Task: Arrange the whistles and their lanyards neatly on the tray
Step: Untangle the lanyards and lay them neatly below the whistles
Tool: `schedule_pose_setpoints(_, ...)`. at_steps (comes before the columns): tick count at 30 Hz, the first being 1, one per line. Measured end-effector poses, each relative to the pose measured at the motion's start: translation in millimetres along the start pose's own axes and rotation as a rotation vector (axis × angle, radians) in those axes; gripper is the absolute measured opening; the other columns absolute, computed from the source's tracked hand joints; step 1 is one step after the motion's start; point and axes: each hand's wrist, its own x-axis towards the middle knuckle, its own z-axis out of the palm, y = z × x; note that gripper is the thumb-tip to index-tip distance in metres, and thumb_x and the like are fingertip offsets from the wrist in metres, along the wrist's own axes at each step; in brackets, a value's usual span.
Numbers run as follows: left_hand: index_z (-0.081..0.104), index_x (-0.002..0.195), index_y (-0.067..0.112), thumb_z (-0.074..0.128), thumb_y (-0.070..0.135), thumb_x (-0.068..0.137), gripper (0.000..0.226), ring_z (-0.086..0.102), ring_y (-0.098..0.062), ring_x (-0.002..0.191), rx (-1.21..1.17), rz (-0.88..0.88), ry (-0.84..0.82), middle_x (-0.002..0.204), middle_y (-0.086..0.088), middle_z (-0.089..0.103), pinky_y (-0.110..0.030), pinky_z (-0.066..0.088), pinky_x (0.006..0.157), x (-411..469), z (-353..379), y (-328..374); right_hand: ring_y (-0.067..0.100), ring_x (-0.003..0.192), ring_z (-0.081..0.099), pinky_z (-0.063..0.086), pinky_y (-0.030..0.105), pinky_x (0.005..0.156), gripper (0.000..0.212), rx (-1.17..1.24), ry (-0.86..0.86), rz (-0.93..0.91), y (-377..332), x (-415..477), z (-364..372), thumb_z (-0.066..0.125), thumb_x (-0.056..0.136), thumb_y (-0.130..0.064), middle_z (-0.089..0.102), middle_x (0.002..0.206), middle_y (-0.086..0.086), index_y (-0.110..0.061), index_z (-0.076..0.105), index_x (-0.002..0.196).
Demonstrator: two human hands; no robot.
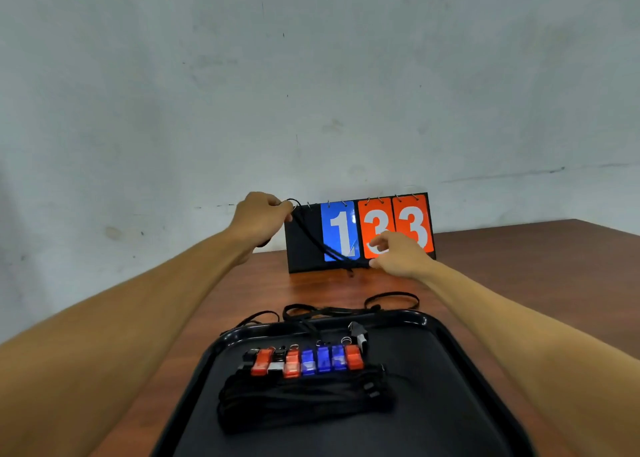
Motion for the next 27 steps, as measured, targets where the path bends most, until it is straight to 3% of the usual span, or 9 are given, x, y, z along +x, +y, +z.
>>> schedule_pose_setpoints(3, 0.060, 0.067, 0.009, 0.050, 0.018, 0.087, 0.024, 0.026, -0.019, 0.048, 0.022, -0.021, 0.004, 0.059, -0.004, 0.039, -0.023, 0.021, 0.043, -2.5, -1.8, 1.5, 0.023, 0.135, 0.037, 0.040, 0.027, 0.093, 0.065, 0.061, -0.099, -0.120, -15.5, -9.9, -0.5, 0.057, 0.084, 0.002, 0.037, 0.148, 0.009, -0.012, 0.033, 0.143)
schedule_pose_setpoints(7, 0.058, 0.068, 0.010, 0.054, 0.020, 0.086, 0.022, 0.028, -0.017, 0.050, -0.026, -0.015, -0.113, 0.058, -0.001, 0.035, -0.022, 0.020, 0.042, -10.9, -15.0, 7.3, 0.017, 0.133, 0.039, 0.038, 0.023, 0.087, 0.072, 0.219, -0.131, -0.251, -46.9, -22.0, 0.5, 0.057, 0.085, -0.003, 0.031, 0.152, -0.001, -0.020, 0.024, 0.147)
schedule_pose_setpoints(11, 0.062, 0.073, 0.009, 0.054, 0.024, 0.091, 0.025, 0.031, -0.013, 0.047, -0.052, 0.055, -0.264, 0.055, 0.000, 0.040, -0.022, 0.022, 0.043, -30.2, -32.3, 18.5, 0.012, 0.125, 0.041, 0.033, 0.027, 0.091, 0.071, 0.509, -0.236, -0.273, -90.7, -32.8, 2.6, 0.064, 0.089, -0.022, 0.043, 0.143, -0.003, -0.022, 0.023, 0.147)
schedule_pose_setpoints(14, 0.065, 0.078, 0.008, 0.053, 0.027, 0.093, 0.027, 0.034, -0.012, 0.047, -0.047, 0.088, -0.287, 0.054, 0.002, 0.041, -0.023, 0.026, 0.046, -43.8, -48.0, 21.5, 0.014, 0.123, 0.049, 0.033, 0.030, 0.100, 0.073, 0.524, -0.258, -0.258, -110.2, -39.8, 6.1, 0.066, 0.085, -0.038, 0.056, 0.133, 0.000, -0.022, 0.027, 0.145)
schedule_pose_setpoints(16, 0.063, 0.082, 0.008, 0.052, 0.027, 0.094, 0.025, 0.031, -0.012, 0.047, -0.087, 0.062, -0.294, 0.052, 0.004, 0.037, -0.023, 0.026, 0.046, -52.9, -56.3, 18.6, 0.016, 0.114, 0.059, 0.038, 0.038, 0.105, 0.062, 0.532, -0.313, -0.252, -116.6, -48.3, 7.6, 0.064, 0.088, -0.038, 0.069, 0.112, 0.003, -0.018, 0.035, 0.139)
schedule_pose_setpoints(19, 0.051, 0.082, 0.011, 0.052, 0.022, 0.095, 0.017, 0.026, -0.013, 0.048, -0.128, 0.004, -0.314, 0.053, 0.004, 0.032, -0.026, 0.024, 0.048, -68.4, -67.8, 10.3, 0.023, 0.079, 0.069, 0.050, 0.047, 0.095, 0.031, 0.613, -0.523, -0.296, -121.6, -66.8, 8.2, 0.053, 0.096, -0.026, 0.060, 0.070, 0.003, -0.004, 0.053, 0.119)
schedule_pose_setpoints(21, 0.049, 0.083, 0.011, 0.052, 0.019, 0.095, 0.015, 0.028, -0.013, 0.049, -0.147, -0.029, -0.337, 0.055, 0.003, 0.031, -0.026, 0.026, 0.051, -79.1, -77.2, 5.1, 0.016, 0.054, 0.056, 0.057, 0.041, 0.077, 0.028, 0.689, -0.589, -0.275, -121.4, -79.8, 8.7, 0.048, 0.098, -0.025, 0.043, 0.061, 0.000, -0.001, 0.059, 0.107)
schedule_pose_setpoints(24, 0.051, 0.090, 0.011, 0.052, 0.016, 0.096, 0.007, 0.030, -0.012, 0.050, -0.297, -0.086, -0.362, 0.057, 0.002, 0.032, -0.026, 0.029, 0.053, -95.2, -92.3, 0.2, 0.010, 0.046, 0.031, 0.042, 0.025, 0.049, 0.031, 0.769, -0.514, -0.212, -121.0, -98.2, 4.4, 0.044, 0.100, -0.029, 0.032, 0.059, -0.003, -0.003, 0.061, 0.101)
schedule_pose_setpoints(27, 0.050, 0.091, 0.012, 0.052, 0.016, 0.097, 0.007, 0.035, -0.013, 0.052, -0.401, -0.096, -0.402, 0.061, 0.000, 0.040, -0.025, 0.035, 0.050, -111.7, -100.1, 0.4, 0.010, 0.047, 0.024, 0.027, 0.023, 0.045, 0.032, 0.819, -0.465, -0.185, -118.5, -115.8, -3.1, 0.043, 0.100, -0.030, 0.028, 0.057, -0.003, -0.004, 0.061, 0.096)
